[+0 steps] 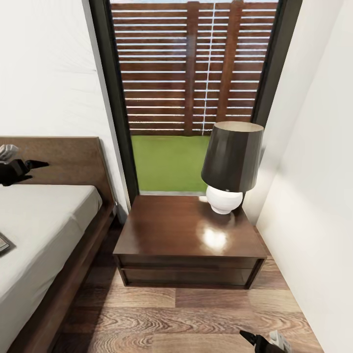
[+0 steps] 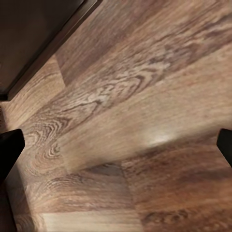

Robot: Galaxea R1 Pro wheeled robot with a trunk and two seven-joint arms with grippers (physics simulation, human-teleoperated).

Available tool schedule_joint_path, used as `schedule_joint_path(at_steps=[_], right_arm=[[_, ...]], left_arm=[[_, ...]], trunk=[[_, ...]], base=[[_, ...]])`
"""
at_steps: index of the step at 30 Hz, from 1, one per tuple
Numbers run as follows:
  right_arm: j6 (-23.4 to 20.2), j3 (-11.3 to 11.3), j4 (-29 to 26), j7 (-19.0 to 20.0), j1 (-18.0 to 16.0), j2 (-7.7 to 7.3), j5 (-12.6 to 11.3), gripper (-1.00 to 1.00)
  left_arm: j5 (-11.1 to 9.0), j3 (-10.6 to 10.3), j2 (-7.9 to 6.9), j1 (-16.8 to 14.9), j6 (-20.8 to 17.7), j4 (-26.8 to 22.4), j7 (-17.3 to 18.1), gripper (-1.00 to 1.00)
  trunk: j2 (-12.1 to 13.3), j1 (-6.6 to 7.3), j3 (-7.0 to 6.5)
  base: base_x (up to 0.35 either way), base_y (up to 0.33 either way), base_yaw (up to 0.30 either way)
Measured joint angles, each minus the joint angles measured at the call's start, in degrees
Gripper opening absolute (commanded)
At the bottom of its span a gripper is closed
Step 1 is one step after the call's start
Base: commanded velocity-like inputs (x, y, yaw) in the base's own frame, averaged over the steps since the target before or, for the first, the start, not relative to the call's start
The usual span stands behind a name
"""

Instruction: In the bedroom, move the book from the bed onto either nightstand, and place the two sandals side by side next to the bed.

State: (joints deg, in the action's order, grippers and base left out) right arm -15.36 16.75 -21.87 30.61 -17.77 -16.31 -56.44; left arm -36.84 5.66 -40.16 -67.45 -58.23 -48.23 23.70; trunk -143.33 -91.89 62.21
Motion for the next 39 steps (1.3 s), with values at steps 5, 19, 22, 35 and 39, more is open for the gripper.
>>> schedule_joint_path(at_steps=[5, 19, 22, 35, 39], right_arm=[[0.0, 0.0, -0.4, 0.1, 0.0, 0.01, 0.0, 1.00], [0.0, 0.2, -3.9, 0.0, 0.0, 0.16, 0.2, 1.00], [-0.1, 0.3, -5.1, 0.0, 0.0, 0.56, 0.3, 1.00], [-3.4, 0.3, -9.3, 0.0, -0.3, 0.87, 0.3, 1.00], [-3.8, 0.3, -9.6, 0.0, -0.3, 0.83, 0.3, 1.00]], left_arm=[[1.5, 0.0, -1.89, -0.1, 0.0, -0.1, -1.2, 1.00], [4.8, -0.7, -5.60, -0.2, 0.0, -1.2, -2.6, 1.00], [5.0, -0.9, -5.78, -0.2, 0.0, -1.1, -2.7, 1.00], [5.1, -2.2, -6.16, -0.2, 0.0, -1.2, -2.6, 1.00], [5.1, -2.5, -6.12, -0.2, -0.1, -1.2, -2.5, 1.00]], trunk=[[0.0, 0.00, 0.00], [0.0, 0.00, 0.00], [0.0, 0.00, 0.00], [0.0, 0.00, 0.00], [0.0, 0.00, 0.00]], base=[[0.000, 0.000, 0.000], [0.000, 0.000, 0.000], [0.000, 0.000, 0.000], [0.000, 0.000, 0.000], [0.000, 0.000, 0.000]])
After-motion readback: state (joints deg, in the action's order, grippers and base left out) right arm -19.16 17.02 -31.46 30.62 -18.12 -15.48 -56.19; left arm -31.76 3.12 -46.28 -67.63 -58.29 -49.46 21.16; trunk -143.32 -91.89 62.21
